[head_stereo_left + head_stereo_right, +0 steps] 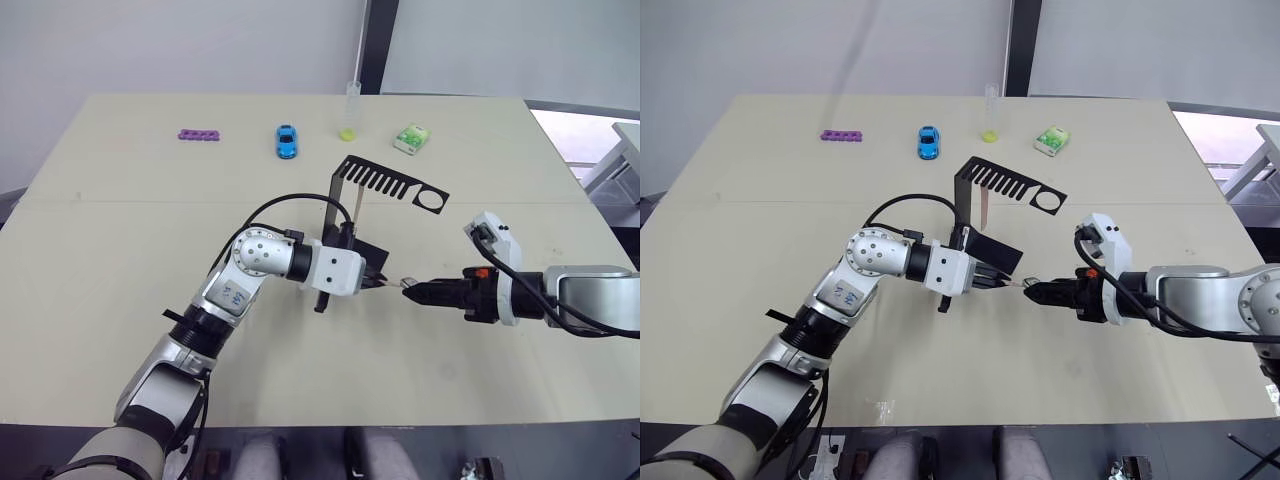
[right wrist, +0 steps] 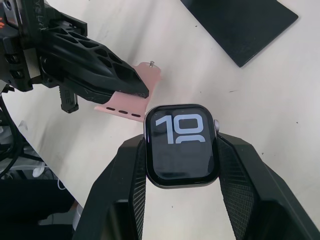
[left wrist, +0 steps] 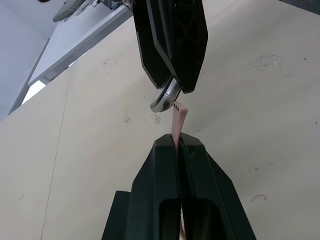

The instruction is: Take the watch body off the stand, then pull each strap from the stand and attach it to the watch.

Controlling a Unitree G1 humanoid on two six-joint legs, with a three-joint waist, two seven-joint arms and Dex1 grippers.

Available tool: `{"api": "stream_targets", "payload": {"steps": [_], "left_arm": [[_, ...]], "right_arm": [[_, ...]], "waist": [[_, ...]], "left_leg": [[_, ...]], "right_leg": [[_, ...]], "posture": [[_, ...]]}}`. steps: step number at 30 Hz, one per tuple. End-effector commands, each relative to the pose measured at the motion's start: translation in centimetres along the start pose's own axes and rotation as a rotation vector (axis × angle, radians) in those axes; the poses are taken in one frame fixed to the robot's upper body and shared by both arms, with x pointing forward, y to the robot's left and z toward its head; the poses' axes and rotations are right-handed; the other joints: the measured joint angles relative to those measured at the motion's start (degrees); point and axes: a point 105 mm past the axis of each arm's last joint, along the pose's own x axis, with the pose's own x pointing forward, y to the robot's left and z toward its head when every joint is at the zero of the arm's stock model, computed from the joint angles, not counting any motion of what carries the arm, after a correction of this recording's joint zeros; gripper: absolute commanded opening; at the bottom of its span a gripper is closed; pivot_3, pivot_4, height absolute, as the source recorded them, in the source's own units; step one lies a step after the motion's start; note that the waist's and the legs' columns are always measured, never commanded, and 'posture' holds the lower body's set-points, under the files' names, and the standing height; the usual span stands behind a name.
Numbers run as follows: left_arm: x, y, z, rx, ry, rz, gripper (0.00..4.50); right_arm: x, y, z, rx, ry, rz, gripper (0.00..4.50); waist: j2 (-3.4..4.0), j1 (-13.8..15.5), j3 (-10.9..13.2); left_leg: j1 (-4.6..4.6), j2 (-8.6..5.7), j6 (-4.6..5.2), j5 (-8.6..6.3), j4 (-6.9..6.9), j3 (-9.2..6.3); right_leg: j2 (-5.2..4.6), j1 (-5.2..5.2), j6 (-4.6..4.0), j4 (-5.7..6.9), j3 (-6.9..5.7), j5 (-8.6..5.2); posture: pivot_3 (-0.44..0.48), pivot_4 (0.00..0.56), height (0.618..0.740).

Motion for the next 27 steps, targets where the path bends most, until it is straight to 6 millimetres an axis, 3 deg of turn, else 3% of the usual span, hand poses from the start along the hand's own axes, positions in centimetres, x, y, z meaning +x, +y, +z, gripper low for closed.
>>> {"api": "stream_targets", "payload": {"steps": [1,27], "left_arm": [[0.05,0.60,0.83,0.036,-0.020,0.018,0.00],[0.14,0.78,0.82,0.037,-0.019,0.018,0.00]], "right_arm": [[-0.40,0.87,0.62,-0.030,-0.022,0.021,1.55],[-0.69,0.43,0.49,-0.029,-0.022,0.002,1.55]], "waist": [[0.00,0.00,0.00],[0.00,0.01,0.00]], "left_leg": [[0.00,0.00,0.00,0.00,0.00,0.00],[0.00,0.00,0.00,0.00,0.01,0.00]], "right_leg": [[0.00,0.00,0.00,0.00,0.00,0.00],[0.00,0.00,0.00,0.01,0.00,0.00]], "posture": [[0.000,0.150,0.740],[0.000,0.150,0.740]]}}
